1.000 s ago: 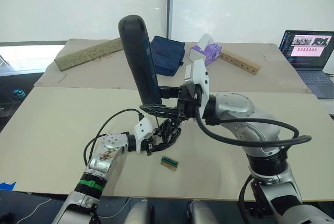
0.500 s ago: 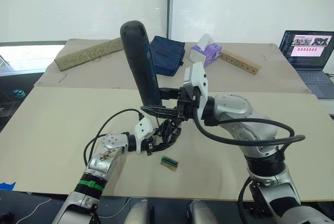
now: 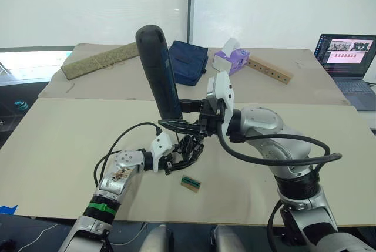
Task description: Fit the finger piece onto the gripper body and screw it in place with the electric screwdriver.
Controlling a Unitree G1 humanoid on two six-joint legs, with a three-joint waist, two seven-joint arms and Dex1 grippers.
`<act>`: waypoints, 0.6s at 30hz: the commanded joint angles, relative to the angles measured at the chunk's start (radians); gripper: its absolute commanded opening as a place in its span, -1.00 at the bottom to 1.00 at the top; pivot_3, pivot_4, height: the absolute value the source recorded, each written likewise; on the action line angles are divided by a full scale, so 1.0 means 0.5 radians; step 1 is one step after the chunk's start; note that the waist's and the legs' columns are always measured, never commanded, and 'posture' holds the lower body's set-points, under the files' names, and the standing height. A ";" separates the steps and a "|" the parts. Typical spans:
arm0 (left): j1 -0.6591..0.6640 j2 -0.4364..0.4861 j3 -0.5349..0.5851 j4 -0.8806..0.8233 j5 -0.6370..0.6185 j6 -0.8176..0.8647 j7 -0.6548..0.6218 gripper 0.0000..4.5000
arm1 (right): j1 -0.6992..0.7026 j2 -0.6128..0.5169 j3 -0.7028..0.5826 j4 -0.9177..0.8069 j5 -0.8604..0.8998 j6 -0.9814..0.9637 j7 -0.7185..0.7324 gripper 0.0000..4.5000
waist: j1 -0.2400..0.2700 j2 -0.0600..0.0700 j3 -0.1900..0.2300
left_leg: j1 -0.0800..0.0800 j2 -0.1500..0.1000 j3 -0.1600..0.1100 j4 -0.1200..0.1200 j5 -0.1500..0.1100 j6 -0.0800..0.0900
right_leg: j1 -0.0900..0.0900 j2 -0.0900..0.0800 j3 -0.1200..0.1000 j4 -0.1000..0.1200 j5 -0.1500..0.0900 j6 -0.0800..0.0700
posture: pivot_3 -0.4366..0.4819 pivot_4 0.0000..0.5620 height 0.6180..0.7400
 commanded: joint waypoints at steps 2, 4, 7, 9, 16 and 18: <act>0.058 0.017 -0.060 0.035 0.022 0.067 -0.026 0.01 | -0.013 0.015 -0.030 -0.072 0.008 -0.096 0.010 -0.15 | 0.000 0.000 0.000 | 0.000 0.000 0.000 0.000 0.000 0.000 | 0.000 0.000 0.000 0.000 0.000 0.000 | -0.05 -0.47 1.00; 0.062 0.015 -0.061 0.034 0.021 0.068 -0.026 0.01 | -0.015 0.014 -0.029 -0.071 0.000 -0.100 0.015 -0.15 | 0.000 0.000 0.000 | 0.000 0.000 0.000 0.000 0.000 0.000 | 0.000 0.000 0.000 0.000 0.000 0.000 | -0.05 -0.47 1.00; 0.067 0.013 -0.064 0.030 0.020 0.071 -0.025 0.01 | -0.017 0.014 -0.029 -0.070 -0.009 -0.105 0.022 -0.15 | 0.000 0.000 0.000 | 0.000 0.000 0.000 0.000 0.000 0.000 | 0.000 0.000 0.000 0.000 0.000 0.000 | -0.05 -0.47 1.00; 0.069 0.013 -0.064 0.029 0.019 0.072 -0.025 0.01 | -0.018 0.012 -0.028 -0.068 -0.014 -0.107 0.023 -0.15 | 0.000 0.000 0.000 | 0.000 0.000 0.000 0.000 0.000 0.000 | 0.000 0.000 0.000 0.000 0.000 0.000 | -0.05 -0.47 1.00; 0.064 0.009 -0.066 0.040 0.020 0.071 -0.025 0.01 | -0.008 0.010 -0.021 -0.066 -0.013 -0.098 0.029 -0.15 | 0.000 0.000 0.000 | 0.000 0.000 0.000 0.000 0.000 0.000 | 0.000 0.000 0.000 0.000 0.000 0.000 | -0.05 -0.47 1.00; 0.065 0.007 -0.066 0.045 0.020 0.068 -0.024 0.01 | 0.008 0.012 -0.021 -0.069 -0.009 -0.095 0.027 -0.15 | 0.000 0.000 0.000 | 0.000 0.000 0.000 0.000 0.000 0.000 | 0.000 0.000 0.000 0.000 0.000 0.000 | -0.05 -0.47 1.00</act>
